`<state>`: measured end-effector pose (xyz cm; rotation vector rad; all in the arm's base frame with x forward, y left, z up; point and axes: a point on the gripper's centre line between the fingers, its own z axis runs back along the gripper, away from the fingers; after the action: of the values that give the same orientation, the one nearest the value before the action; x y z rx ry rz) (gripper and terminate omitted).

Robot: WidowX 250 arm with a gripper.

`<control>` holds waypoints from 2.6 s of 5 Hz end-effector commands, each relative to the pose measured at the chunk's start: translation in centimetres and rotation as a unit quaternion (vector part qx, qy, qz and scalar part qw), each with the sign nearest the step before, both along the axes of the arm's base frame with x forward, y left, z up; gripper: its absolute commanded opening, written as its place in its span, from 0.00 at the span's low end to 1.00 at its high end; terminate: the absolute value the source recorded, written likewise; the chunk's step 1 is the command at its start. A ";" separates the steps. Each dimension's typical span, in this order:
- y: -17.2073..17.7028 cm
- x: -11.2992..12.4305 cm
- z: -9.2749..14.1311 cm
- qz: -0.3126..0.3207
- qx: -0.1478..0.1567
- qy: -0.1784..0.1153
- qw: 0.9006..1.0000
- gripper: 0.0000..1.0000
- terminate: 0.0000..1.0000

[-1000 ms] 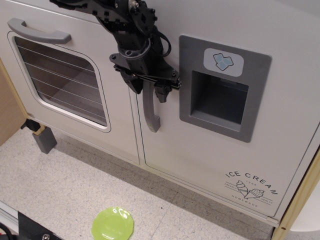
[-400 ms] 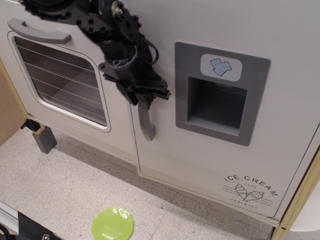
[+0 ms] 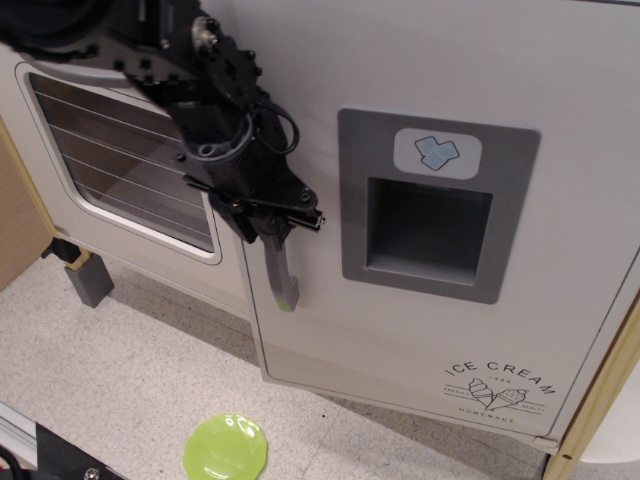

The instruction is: Open fridge

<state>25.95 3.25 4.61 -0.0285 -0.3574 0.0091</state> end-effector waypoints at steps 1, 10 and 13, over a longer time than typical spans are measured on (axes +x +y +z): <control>0.4 -4.1 3.5 -0.041 -0.023 0.030 0.998 1.00 0.00; 11.2 2.5 8.4 0.496 -0.125 0.050 0.858 1.00 0.00; 6.8 4.2 7.0 0.438 -0.113 0.025 0.891 1.00 0.00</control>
<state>30.31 10.26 9.66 -0.0865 -0.2342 0.9544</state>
